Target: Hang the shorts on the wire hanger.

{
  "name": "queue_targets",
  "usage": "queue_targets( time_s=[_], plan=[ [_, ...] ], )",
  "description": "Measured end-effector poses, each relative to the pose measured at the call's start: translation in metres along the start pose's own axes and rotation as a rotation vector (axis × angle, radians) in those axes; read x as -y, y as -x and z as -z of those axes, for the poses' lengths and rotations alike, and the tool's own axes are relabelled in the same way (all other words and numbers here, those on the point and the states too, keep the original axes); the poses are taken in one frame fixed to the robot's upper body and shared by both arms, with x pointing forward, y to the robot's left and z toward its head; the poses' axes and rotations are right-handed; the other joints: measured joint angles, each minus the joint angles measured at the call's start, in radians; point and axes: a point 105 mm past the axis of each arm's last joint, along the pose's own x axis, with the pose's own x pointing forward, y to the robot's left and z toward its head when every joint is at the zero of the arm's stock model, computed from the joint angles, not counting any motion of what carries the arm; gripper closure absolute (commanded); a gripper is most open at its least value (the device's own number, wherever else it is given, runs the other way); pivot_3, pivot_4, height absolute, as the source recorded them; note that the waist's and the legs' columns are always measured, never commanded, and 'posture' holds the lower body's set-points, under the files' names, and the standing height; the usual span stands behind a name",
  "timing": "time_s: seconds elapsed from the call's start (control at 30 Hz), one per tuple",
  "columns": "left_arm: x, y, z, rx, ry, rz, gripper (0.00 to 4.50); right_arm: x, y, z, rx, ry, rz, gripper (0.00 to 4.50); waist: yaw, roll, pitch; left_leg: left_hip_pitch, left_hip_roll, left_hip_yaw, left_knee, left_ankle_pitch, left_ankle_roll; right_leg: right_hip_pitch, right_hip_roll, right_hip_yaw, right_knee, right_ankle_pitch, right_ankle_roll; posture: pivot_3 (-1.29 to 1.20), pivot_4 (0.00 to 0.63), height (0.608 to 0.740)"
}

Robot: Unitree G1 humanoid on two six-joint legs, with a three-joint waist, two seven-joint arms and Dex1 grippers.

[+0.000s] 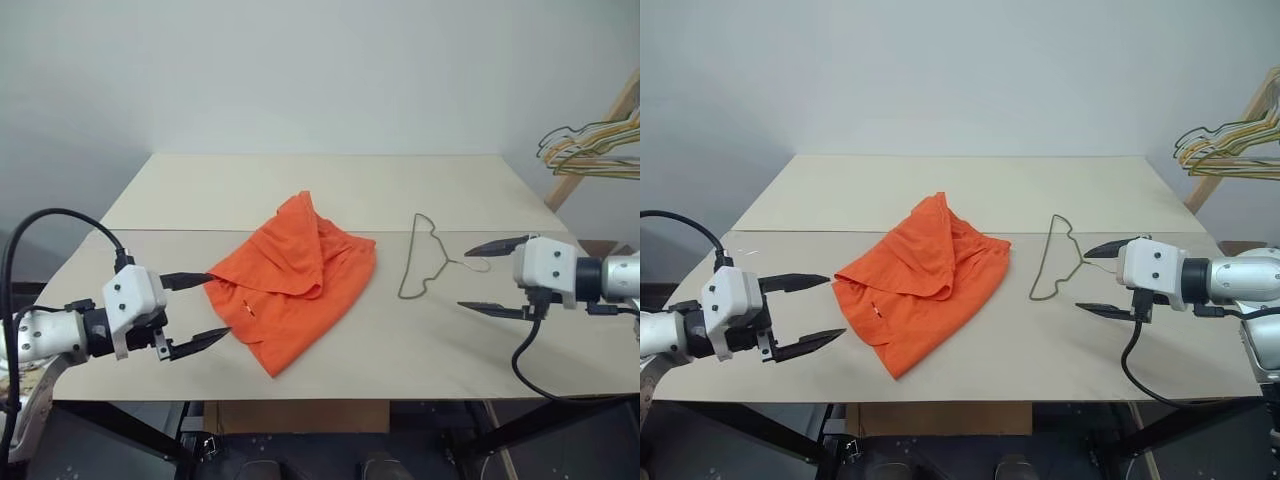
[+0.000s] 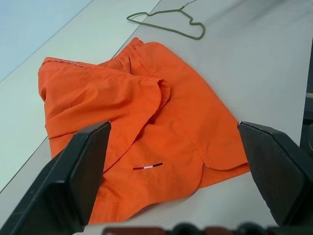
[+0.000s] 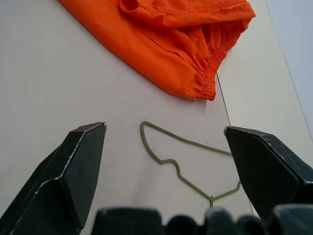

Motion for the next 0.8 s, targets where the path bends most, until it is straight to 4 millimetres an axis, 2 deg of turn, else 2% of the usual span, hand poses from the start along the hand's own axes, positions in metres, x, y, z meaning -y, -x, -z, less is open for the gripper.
queue_targets(
  time_s=[0.53, 0.73, 0.8],
  plan=[
    [-0.001, 0.000, 0.004, -0.027, 0.010, -0.044, 0.00, -0.001, -0.004, 0.003, -0.025, 0.009, -0.011, 0.03, 0.000, 0.000, 0.000, 0.000, 0.000, 0.000, 0.000, 0.000, 0.000, 0.000, 0.000, 0.000, 0.000, 0.000, 0.000, 0.05, 0.000, 0.740],
    [-0.007, 0.010, 0.029, -0.183, 0.004, -0.079, 0.00, 0.003, -0.008, 0.018, -0.118, 0.017, 0.020, 0.03, -0.001, 0.000, 0.000, 0.000, 0.000, 0.001, 0.000, 0.000, 0.000, -0.001, 0.000, 0.001, 0.000, -0.001, -0.001, 0.05, 0.000, 0.740],
    [-0.005, 0.009, 0.029, -0.184, 0.006, -0.064, 0.00, 0.003, -0.008, 0.019, -0.128, 0.017, 0.020, 0.03, -0.001, 0.000, 0.000, -0.001, 0.000, 0.001, 0.000, 0.000, 0.000, -0.001, 0.000, 0.000, 0.000, -0.001, -0.001, 0.04, 0.000, 0.740]
  ],
)
